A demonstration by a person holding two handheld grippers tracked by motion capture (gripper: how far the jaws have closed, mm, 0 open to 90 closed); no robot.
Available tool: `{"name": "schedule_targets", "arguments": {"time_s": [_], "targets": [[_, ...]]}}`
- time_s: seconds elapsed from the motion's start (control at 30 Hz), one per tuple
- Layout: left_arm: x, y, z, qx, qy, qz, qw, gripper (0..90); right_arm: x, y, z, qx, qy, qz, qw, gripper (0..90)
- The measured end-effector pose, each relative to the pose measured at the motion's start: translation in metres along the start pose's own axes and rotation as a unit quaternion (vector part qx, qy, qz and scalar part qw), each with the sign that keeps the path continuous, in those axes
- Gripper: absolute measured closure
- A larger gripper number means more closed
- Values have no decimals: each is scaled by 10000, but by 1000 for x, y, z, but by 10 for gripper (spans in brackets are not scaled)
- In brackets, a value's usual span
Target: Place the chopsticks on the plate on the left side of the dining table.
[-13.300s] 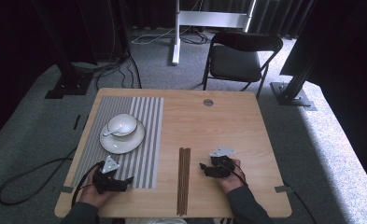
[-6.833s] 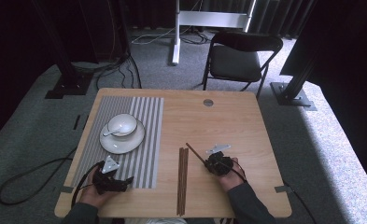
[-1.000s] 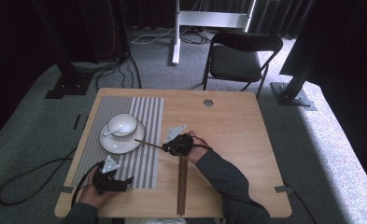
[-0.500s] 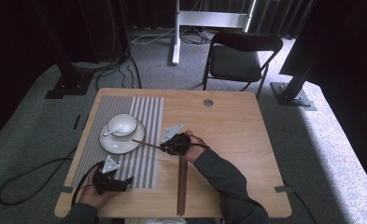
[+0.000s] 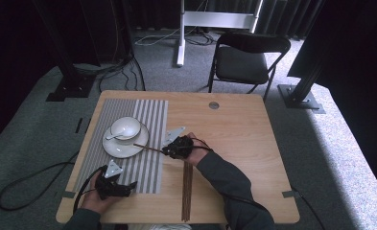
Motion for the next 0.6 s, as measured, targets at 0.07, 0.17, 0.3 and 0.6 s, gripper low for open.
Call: {"name": "schedule_targets", "arguments": {"time_s": [0.07, 0.17, 0.3, 0.6], "targets": [[0, 0, 0, 0, -5, 5, 10000, 102, 1, 0, 2, 21, -4, -9, 10000, 841], [0, 0, 0, 0, -5, 6, 10000, 102, 2, 0, 3, 39, -2, -12, 10000, 841], [0, 0, 0, -1, -3, 4, 10000, 103, 5, -1, 5, 62, -17, -48, 10000, 841], [0, 0, 0, -2, 1, -6, 10000, 103, 13, -2, 12, 127, 1, -118, 9998, 841]]}}
Point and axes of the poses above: each handheld gripper's, and its own axes: z roughly forward along the jaws, x roughly out of its top, y roughly to its right, the point moved 4 cm from there along z, roughly forward along the jaws, and after that the axes turned 3 degrees about z, right-handed, at the moved point
